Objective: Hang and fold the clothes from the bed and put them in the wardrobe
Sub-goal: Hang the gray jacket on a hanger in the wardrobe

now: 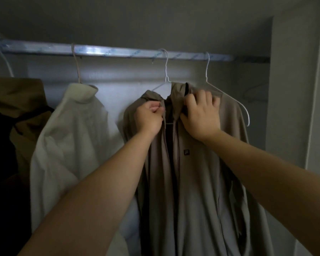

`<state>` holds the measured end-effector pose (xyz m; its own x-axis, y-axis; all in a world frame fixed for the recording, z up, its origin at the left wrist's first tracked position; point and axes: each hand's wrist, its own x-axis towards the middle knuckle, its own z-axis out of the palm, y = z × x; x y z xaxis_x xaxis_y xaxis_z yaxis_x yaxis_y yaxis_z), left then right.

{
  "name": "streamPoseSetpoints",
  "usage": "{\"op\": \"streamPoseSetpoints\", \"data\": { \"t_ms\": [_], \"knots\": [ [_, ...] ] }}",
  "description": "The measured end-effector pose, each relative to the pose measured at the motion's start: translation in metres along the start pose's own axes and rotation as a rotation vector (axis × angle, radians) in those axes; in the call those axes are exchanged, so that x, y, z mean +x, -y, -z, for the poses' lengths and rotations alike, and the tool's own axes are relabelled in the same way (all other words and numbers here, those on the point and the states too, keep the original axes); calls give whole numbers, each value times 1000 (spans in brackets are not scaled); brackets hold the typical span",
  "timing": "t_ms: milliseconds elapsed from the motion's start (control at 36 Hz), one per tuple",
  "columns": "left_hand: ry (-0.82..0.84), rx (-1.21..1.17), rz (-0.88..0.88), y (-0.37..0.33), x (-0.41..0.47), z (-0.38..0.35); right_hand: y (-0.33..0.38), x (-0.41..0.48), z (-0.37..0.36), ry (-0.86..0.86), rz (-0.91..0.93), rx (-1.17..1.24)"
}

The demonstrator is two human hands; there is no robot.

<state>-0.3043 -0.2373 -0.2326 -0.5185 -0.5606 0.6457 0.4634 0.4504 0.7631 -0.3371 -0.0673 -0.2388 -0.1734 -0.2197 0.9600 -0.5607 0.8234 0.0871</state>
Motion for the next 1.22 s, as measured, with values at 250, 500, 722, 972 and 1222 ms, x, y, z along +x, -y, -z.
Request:
{"op": "streamPoseSetpoints", "data": {
  "t_ms": [250,500,722,972,1222],
  "knots": [
    [-12,-111,94,1,-16,11,38,-69,-5,226,-108,269],
    [111,-66,306,46,-49,18,51,-108,-21,371,-281,483],
    [171,12,347,78,-67,15,43,-111,-30,440,-534,580],
    [251,74,175,44,-43,-9,23,-38,-17,114,-771,766],
    [366,167,53,20,-38,-41,1,14,-11,432,-899,951]
  ]
}}
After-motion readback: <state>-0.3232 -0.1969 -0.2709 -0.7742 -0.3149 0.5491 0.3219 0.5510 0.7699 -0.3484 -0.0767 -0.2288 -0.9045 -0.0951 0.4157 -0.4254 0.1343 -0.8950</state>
